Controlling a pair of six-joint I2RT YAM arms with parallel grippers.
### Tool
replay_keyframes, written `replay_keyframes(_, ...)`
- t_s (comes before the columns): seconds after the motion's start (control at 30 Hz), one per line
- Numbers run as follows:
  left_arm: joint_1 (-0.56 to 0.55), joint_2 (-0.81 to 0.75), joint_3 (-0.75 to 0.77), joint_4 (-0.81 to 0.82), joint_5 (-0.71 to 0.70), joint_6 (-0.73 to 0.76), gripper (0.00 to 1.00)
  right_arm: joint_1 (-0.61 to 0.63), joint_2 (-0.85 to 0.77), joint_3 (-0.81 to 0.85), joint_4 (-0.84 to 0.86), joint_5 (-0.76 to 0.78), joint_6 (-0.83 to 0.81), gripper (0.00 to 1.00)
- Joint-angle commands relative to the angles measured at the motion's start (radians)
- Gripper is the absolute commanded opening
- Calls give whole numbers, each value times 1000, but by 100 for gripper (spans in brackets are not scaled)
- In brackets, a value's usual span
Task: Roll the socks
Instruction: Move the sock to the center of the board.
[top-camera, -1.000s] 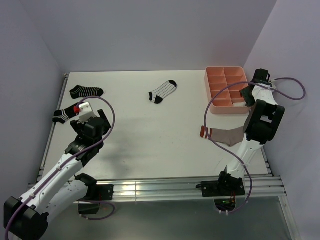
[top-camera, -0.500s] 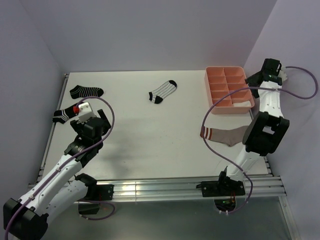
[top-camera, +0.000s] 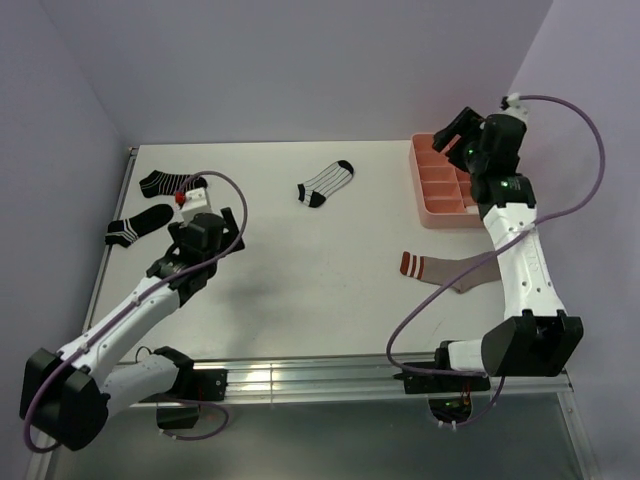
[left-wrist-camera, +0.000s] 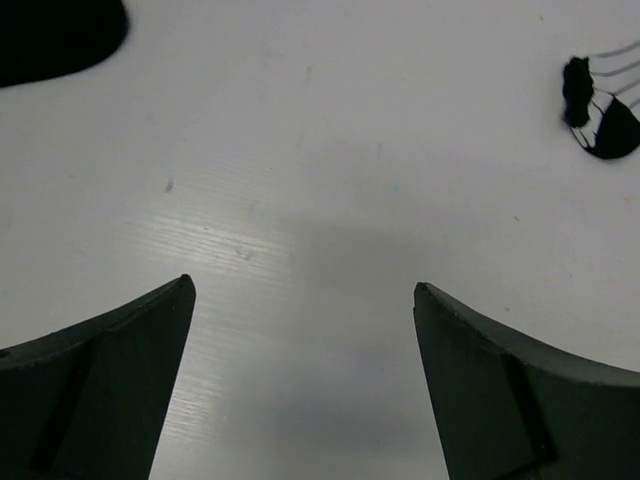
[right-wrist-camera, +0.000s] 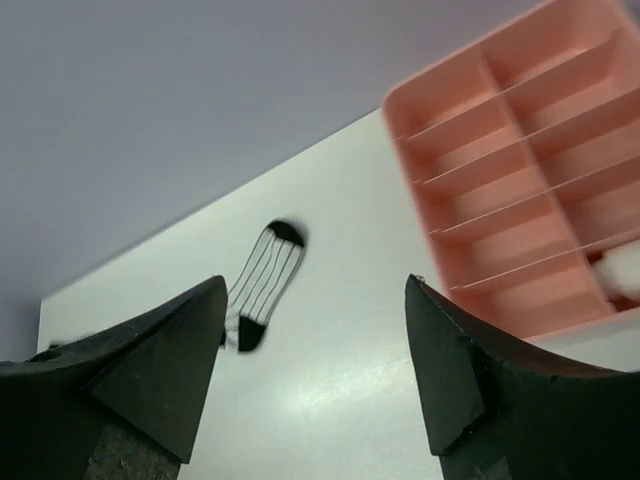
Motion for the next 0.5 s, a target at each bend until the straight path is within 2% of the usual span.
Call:
replay_keyframes(0.0, 5, 98, 117, 11, 166, -54, 96, 76, -12, -75, 88, -71, -76, 79)
replay_keyframes(0.1, 5, 271, 218, 40, 242, -86, 96, 149, -48, -208, 132, -146, -52, 79)
replay_keyframes(0.23, 5, 470, 371, 93, 318, -145, 93, 220, -145, -330, 172, -141, -44, 78)
replay_keyframes(0.4, 5, 772, 645, 94, 392, -205, 88, 238, -258, -449, 147, -182, -15, 77)
replay_keyframes(0.47, 5, 843, 711, 100, 407, -231, 84, 244, -312, -480, 141, -196, -9, 77)
